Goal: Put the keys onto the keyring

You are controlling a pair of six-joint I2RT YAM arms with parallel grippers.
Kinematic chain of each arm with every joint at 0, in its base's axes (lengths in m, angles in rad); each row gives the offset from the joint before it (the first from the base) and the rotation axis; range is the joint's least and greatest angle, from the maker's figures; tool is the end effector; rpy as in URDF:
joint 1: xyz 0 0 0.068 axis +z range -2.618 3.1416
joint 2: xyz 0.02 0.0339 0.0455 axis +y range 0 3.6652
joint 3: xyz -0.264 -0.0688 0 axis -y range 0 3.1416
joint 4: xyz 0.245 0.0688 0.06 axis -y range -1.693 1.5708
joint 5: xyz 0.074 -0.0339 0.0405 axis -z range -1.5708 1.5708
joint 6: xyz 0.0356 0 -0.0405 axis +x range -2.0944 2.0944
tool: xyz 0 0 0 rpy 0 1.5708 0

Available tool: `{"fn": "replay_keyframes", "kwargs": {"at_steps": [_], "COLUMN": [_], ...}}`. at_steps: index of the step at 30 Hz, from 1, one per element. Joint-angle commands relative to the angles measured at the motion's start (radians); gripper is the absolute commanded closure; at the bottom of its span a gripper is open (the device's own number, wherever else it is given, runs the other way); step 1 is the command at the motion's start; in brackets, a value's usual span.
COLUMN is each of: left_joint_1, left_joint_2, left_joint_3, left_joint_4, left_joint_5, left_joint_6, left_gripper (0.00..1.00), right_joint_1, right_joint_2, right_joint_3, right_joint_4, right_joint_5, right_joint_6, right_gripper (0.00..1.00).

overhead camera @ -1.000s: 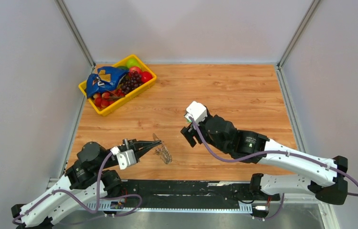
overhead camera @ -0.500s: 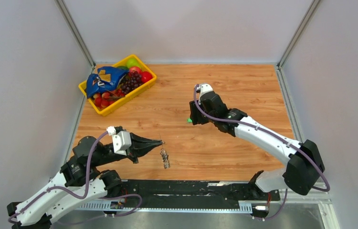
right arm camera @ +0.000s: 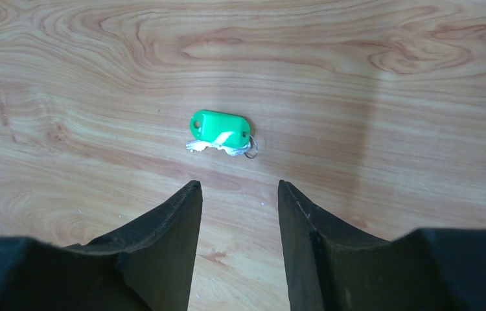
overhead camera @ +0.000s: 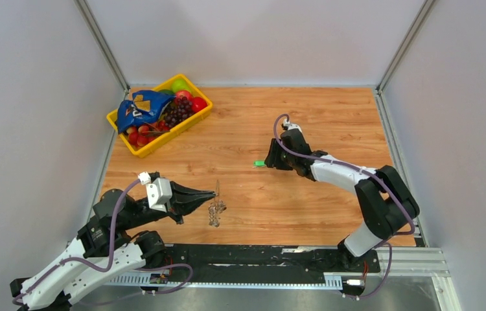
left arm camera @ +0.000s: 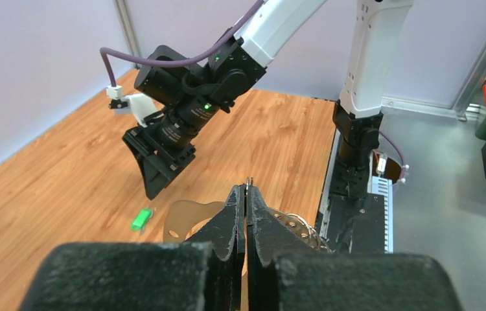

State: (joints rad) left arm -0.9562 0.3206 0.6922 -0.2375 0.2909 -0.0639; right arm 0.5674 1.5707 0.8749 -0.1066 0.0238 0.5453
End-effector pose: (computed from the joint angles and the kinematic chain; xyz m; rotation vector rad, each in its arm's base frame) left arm 0.0396 -0.0738 0.3560 0.8783 1.2509 -1.0346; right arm 0.2725 0.1727 0.1877 -0.0152 2.4317 0.4946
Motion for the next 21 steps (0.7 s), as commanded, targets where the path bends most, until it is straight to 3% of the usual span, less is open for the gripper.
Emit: {"fn": "replay_keyframes", "kwargs": {"at_steps": [1,13,21], "left_joint_1": [-0.003,-0.003,-0.003], "left_joint_2": [0.001,0.001,0.005], "left_joint_3": [0.009,0.006,0.006], "left_joint_4": [-0.001,-0.019,-0.023], "left_joint_5": [-0.018,-0.025,-0.031], "left_joint_6": [-0.004,0.012,0.015], "left_gripper": [1.00,1.00,1.00], "right_joint_1": [-0.012,-0.045,-0.054], "right_joint_2": [0.054,0.157,0.203], "right_joint_3": [-0.008,-0.054,-0.068], "right_joint_4": [0.168,0.280,0.325], "right_joint_5": [-0.063,-0.098,-0.135], "right_joint_6": [0.078,0.105,0.120], "right_gripper": [0.52,0.57,0.65]}}
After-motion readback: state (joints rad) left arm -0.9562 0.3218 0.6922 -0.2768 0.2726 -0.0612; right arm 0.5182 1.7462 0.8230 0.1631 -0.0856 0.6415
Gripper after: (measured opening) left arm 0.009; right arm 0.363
